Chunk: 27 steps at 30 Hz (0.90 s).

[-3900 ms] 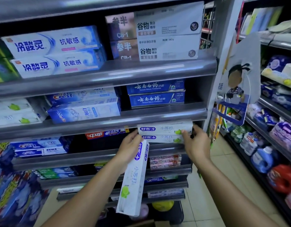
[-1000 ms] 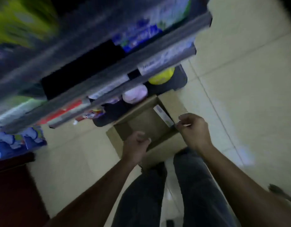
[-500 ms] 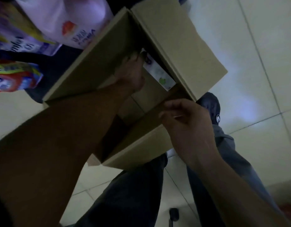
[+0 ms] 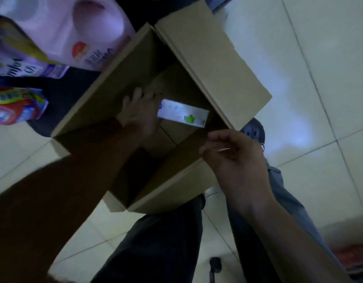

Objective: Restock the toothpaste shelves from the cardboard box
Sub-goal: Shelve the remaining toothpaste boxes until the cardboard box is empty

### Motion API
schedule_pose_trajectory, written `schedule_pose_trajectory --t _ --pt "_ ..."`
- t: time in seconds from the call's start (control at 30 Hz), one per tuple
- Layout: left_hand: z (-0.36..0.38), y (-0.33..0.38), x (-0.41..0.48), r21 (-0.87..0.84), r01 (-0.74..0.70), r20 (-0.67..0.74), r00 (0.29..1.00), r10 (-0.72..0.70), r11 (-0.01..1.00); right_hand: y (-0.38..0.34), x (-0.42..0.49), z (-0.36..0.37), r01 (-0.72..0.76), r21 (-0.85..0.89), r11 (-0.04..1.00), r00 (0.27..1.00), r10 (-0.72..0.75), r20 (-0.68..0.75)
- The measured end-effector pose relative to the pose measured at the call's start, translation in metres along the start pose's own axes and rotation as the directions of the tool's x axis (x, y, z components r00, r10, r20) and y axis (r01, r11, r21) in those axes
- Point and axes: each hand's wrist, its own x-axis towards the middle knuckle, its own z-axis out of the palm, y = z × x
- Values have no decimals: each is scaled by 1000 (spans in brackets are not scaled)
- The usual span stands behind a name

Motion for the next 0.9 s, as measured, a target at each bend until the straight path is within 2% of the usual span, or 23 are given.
schedule_pose_trajectory --t 0.1,0.2,0.33,0.47,0.57,0.63,0.67,0.73,0.8,0.83,0.9 --pt "-62 -18 -81 -88 140 -19 990 -142 986 -25 -26 -12 -25 -34 999 1000 25 -15" --pt "-143 -27 -144 -223 195 -46 977 -210 955 -67 -61 -26 -26 4 1000 997 26 79" --pt "-249 -22 -214 -329 166 -177 956 -233 930 -138 -118 -42 30 81 996 971 -48 234" --pt "-338 -14 -271 -409 133 -271 927 -260 903 -207 -174 -65 149 137 979 961 -176 215" --pt "-391 -14 -308 -591 83 -281 911 -301 802 -248 -216 -91 284 165 944 922 -317 224" --pt "-423 -18 -333 -735 50 -263 898 -352 676 -273 -246 -110 350 164 922 896 -381 229" --pt "-438 -19 -342 -823 41 -224 893 -390 567 -285 -260 -120 375 162 913 882 -405 240" --pt "-468 -22 -360 -962 22 -114 875 -470 273 -307 -286 -138 408 190 893 852 -447 272" --pt "-498 -23 -378 -1000 2 -7 849 -529 15 -330 -309 -153 438 226 870 815 -490 308" --pt "-512 -24 -385 -998 -7 30 844 -536 -66 -342 -320 -159 457 238 857 794 -514 324" --pt "-539 -24 -397 -989 -47 36 834 -550 -137 -366 -340 -169 512 238 825 750 -564 346"
